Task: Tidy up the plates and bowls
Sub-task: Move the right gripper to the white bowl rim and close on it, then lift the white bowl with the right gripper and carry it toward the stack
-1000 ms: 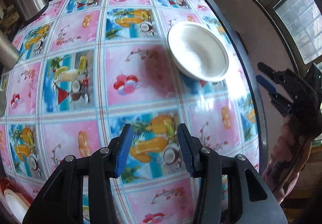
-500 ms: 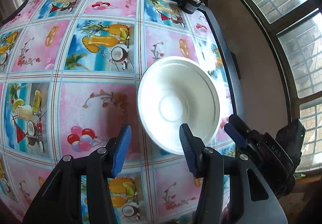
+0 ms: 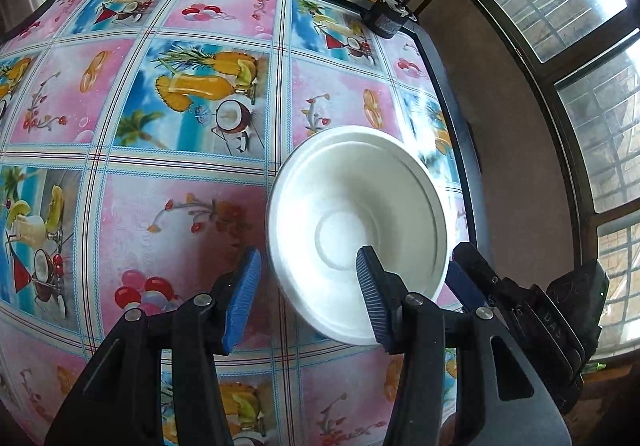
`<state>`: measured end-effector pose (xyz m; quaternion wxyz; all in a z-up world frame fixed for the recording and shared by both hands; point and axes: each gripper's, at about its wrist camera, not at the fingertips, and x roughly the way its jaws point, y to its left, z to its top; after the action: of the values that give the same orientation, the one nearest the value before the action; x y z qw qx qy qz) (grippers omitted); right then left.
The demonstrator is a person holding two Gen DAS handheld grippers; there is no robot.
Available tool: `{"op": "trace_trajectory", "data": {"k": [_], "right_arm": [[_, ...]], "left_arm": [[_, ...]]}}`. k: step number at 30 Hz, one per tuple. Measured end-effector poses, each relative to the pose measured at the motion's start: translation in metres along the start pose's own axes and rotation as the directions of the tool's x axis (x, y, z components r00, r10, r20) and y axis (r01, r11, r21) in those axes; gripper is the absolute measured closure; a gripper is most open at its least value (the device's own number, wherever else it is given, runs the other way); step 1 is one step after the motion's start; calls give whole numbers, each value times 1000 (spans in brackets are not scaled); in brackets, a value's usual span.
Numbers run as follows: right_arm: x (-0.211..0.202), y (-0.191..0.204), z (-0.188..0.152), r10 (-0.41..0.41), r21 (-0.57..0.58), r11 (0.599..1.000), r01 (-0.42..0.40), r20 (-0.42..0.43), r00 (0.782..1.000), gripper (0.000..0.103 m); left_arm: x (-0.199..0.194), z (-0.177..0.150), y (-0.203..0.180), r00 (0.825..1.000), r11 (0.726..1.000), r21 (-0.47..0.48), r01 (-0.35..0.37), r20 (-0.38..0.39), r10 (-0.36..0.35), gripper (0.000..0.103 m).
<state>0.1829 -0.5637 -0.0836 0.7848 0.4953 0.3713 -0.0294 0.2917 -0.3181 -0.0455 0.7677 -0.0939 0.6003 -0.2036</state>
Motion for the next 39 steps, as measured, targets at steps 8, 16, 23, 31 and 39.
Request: {"op": "trace_trajectory", "data": {"k": [8,16,23,31,39], "right_arm": [[5,-2,-2,-22,7,1000,21,17,1000,67],[13,0,-3,-42,-4,999,42,22,999,71],[16,4,-6,-77,-31,997,77,28,997,94],[15,4,-10,-87,-33,996,88,26,996,97],[15,8,-13,-97,-43,994,97,12,995,97]], "left_arm": [[7,0,0,1000,1000,-5,5,4,-5,55],[8,1,2,1000,1000,-9,9,17,-9,55],[7,-2,5,999,1000,6,-19,41,19,68],[8,-6,10,996,997,15,-69,51,69,87],[3,-11,10,996,997,23,-72,61,71,92]]}}
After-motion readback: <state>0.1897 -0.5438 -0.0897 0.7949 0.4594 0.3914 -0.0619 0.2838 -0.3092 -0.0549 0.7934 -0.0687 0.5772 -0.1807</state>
